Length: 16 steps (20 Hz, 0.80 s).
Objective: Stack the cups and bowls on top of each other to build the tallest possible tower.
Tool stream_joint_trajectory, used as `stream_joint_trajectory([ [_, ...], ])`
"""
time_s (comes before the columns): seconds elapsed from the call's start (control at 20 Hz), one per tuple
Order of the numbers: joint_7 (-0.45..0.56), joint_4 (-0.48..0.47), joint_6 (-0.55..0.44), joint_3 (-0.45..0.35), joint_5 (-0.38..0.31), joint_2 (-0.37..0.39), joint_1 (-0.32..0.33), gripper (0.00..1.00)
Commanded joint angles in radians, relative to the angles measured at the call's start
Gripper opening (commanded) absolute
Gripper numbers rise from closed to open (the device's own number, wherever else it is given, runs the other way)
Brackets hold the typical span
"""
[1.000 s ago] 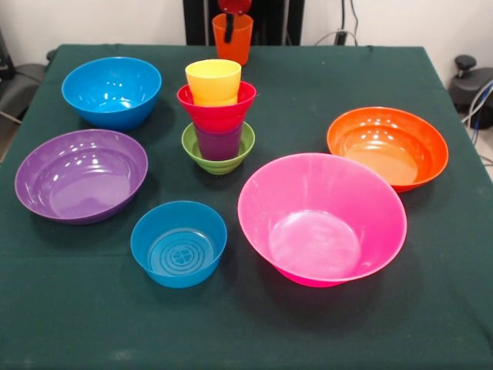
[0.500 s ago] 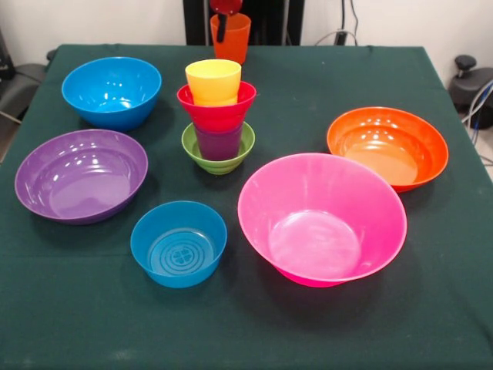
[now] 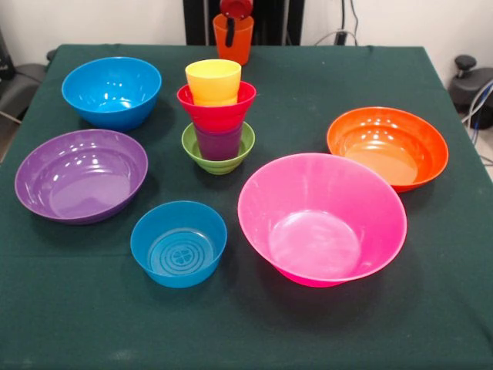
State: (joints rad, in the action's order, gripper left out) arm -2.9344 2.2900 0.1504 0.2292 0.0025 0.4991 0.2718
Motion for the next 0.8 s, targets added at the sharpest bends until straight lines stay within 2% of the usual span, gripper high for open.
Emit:
stream_joint_trajectory([
  [0.05, -0.066, -0.138, 0.054, -0.073, 0.037, -0.077, -0.029, 1.00],
  [0.25, -0.072, -0.155, 0.066, -0.074, 0.039, -0.108, -0.031, 1.00],
  [0.65, -0.034, -0.175, 0.008, -0.074, 0.011, -0.096, -0.009, 1.00],
  [0.7, -0.033, -0.175, 0.001, -0.077, 0.008, -0.093, -0.005, 0.00],
  [0.8, -0.030, -0.174, -0.013, -0.084, 0.008, -0.086, 0.000, 0.00],
])
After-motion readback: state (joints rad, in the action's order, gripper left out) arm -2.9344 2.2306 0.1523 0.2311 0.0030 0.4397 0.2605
